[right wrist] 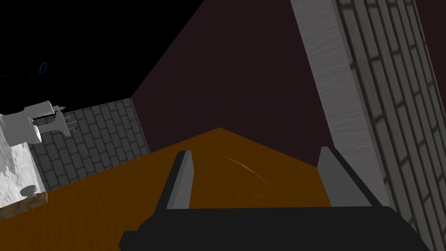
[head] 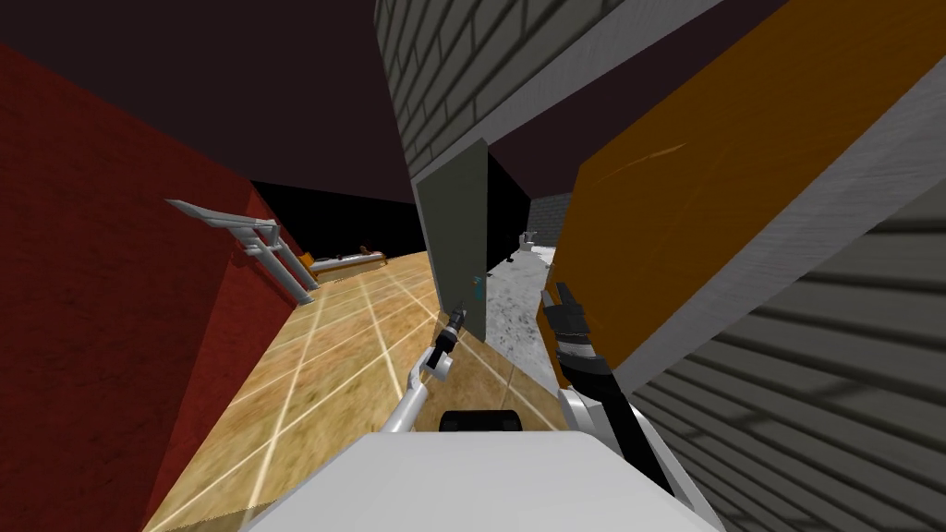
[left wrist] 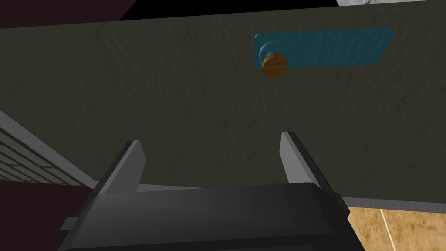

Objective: Push the door open

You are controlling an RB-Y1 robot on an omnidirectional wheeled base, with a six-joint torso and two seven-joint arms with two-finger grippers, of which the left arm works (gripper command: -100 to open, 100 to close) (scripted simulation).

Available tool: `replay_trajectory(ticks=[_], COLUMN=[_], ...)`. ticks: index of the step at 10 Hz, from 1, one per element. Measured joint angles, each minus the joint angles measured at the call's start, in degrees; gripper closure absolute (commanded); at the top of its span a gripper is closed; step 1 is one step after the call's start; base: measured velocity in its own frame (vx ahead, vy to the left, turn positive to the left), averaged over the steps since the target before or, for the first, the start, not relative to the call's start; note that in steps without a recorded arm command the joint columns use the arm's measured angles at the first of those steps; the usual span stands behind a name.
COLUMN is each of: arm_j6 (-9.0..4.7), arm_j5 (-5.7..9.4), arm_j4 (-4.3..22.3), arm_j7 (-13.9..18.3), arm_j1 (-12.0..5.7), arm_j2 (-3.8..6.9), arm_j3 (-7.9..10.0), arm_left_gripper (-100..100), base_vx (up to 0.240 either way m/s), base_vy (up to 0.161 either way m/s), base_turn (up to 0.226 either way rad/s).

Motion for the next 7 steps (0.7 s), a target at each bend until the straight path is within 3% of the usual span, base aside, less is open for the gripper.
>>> replay_trajectory(ticks=[7], arm_j6=[0.11], arm_j5=[-0.46], arm_j4=[7.28], arm_j7=[1.15], arm_j1=[-4.69], arm_j2=[-1.09], arm_j3=[-2.43], arm_left_gripper=[-100], base_vx=[0.085], base_vy=[0.080], base_turn=[-0.031])
